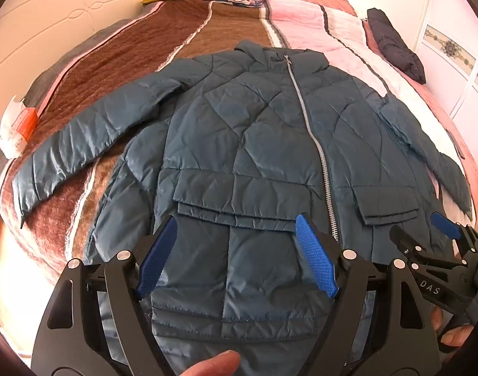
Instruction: Fold large clothes
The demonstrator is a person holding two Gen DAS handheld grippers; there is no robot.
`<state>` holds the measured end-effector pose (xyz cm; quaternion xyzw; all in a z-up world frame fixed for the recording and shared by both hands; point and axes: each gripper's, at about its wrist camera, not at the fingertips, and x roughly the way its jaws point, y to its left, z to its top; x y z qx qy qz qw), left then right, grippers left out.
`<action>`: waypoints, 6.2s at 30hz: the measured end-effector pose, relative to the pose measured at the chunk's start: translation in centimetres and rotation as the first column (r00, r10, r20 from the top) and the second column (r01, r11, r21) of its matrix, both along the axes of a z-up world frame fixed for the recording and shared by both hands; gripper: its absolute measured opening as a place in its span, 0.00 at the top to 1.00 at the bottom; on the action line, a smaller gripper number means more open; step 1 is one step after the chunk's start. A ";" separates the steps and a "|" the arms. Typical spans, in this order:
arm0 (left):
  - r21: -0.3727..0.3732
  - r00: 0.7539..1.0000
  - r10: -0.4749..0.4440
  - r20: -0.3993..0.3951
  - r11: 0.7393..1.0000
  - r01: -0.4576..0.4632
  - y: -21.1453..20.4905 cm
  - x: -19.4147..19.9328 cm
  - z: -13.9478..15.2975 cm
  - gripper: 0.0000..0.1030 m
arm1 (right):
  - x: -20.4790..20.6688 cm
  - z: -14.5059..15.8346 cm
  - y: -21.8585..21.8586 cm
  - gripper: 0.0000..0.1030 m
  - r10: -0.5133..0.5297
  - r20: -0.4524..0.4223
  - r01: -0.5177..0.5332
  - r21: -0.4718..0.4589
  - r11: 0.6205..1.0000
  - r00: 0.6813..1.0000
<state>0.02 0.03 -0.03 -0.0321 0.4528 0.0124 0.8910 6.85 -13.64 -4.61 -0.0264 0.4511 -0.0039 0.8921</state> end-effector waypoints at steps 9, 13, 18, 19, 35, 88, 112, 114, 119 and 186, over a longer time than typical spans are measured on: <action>-0.017 1.000 0.007 -0.029 1.000 -0.007 0.2 0.2 -0.7 0.25 | 0.6 0.1 -2.4 0.10 -0.082 0.001 0.082 0.032 0.996 0.997; -0.016 0.999 0.002 -0.035 1.000 -0.002 0.1 0.4 -0.9 0.25 | 0.8 0.3 -4.8 0.10 -0.145 0.002 0.145 0.055 0.988 0.989; -0.008 0.999 -0.005 -0.051 1.000 0.005 -0.2 0.7 -1.3 0.25 | 1.1 0.9 -9.8 0.10 -0.278 0.020 0.275 0.090 0.957 0.960; -0.007 0.998 -0.006 -0.055 1.000 0.006 -0.3 0.8 -1.3 0.25 | 1.1 1.1 -11.1 0.10 -0.310 0.027 0.306 0.093 0.948 0.951; 0.020 0.996 -0.021 -0.088 1.000 0.023 -1.1 2.8 -1.8 0.25 | 0.8 0.7 -27.4 0.10 -0.641 -0.032 0.627 0.251 0.737 0.767; -0.116 0.996 0.093 -0.002 0.989 -0.093 6.0 1.5 -1.3 0.25 | 14.3 13.4 3.6 0.90 0.199 0.363 -0.265 0.141 0.954 0.910; -0.053 0.987 -0.150 0.061 0.987 0.153 -1.4 7.0 0.8 0.25 | 7.7 4.2 -12.7 0.28 -0.166 0.085 0.131 0.319 0.939 0.982; -0.043 0.969 -0.228 0.092 0.972 0.233 -4.4 8.3 1.5 0.25 | 6.3 3.9 -15.2 0.28 -0.231 0.065 0.191 0.371 0.909 0.971; -0.100 0.918 -0.387 0.089 0.913 0.395 -12.0 12.5 2.4 0.25 | 2.3 2.5 -18.1 0.28 -0.292 0.031 0.252 0.425 0.869 0.956; -0.330 0.974 0.204 -0.096 0.917 -0.224 10.8 21.8 -2.2 0.50 | -0.6 2.0 -11.1 0.28 -0.072 -0.014 0.072 0.369 0.927 0.997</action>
